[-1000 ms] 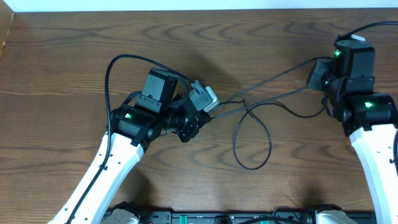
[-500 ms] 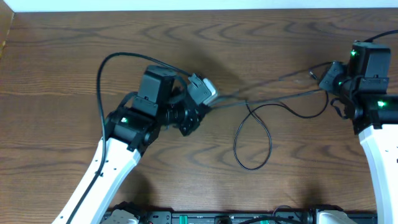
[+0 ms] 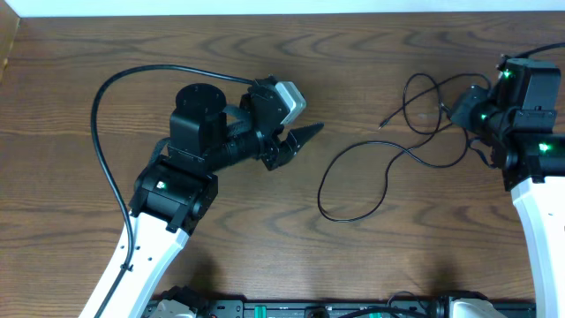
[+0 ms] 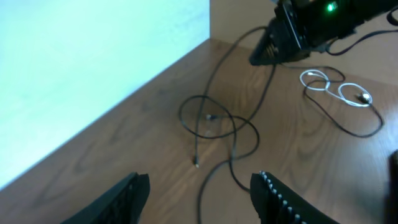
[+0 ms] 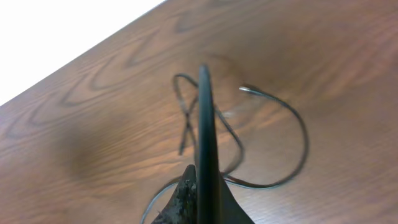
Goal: Untangle cables
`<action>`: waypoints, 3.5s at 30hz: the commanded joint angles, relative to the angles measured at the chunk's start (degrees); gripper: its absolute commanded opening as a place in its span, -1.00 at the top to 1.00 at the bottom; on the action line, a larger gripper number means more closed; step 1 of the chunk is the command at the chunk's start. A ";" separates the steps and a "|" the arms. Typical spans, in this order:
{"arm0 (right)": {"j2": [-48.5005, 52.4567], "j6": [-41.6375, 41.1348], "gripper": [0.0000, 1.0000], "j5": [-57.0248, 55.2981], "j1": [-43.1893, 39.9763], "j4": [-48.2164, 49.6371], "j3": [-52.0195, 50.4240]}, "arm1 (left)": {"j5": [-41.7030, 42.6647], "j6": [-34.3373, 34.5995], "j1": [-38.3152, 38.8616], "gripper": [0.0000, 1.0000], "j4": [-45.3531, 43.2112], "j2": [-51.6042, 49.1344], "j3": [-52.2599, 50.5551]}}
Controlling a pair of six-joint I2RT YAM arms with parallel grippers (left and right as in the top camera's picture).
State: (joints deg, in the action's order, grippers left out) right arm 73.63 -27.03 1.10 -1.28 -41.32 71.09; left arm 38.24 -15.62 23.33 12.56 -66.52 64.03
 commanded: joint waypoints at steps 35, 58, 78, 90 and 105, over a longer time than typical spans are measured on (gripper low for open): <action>-1.55 43.85 0.98 48.00 20.76 5.73 0.85 | -38.16 3.26 -0.11 0.07 -0.39 -9.57 0.00; -10.08 21.84 0.98 -1.90 20.76 3.65 0.85 | -69.24 13.70 -0.15 -0.28 1.90 -9.55 0.00; 16.55 2.91 0.98 -6.67 20.72 -1.22 0.85 | -21.51 3.13 -0.15 -0.29 24.48 -9.55 0.00; 27.87 8.09 0.98 6.08 21.20 1.09 0.85 | -17.97 -0.20 -0.15 -0.29 28.61 -9.55 0.00; 37.13 4.57 0.06 -1.36 21.18 2.69 0.85 | -17.86 -0.20 -0.15 -0.29 30.27 -9.55 0.00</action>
State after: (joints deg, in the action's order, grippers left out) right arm 110.52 -21.93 2.79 19.73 -39.68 71.20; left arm 19.44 -15.09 23.35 42.30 -75.88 63.99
